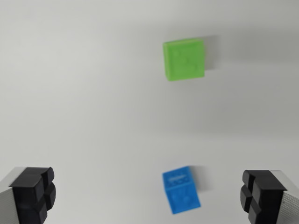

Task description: Stack cube

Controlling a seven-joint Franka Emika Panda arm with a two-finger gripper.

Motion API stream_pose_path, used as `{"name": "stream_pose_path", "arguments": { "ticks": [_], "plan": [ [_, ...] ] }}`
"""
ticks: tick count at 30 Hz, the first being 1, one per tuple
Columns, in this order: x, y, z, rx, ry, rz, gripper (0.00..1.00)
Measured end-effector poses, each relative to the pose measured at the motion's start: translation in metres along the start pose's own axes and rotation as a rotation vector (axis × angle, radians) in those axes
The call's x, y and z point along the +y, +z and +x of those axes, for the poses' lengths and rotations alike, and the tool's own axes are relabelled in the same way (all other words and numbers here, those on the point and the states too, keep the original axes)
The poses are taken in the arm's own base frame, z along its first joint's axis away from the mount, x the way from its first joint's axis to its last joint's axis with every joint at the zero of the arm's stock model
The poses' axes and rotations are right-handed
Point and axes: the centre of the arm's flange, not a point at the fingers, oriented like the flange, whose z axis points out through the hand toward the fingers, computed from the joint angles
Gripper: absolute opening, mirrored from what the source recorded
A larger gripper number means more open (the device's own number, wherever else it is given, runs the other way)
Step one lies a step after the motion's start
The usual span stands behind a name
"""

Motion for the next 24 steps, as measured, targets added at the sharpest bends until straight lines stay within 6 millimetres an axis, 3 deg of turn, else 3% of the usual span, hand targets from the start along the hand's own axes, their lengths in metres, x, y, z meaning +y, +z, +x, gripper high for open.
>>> {"name": "stream_pose_path", "arguments": {
  "ticks": [24],
  "plan": [
    [0.029, 0.038, -0.014, -0.002, -0.054, 0.004, 1.00]
  ]
}}
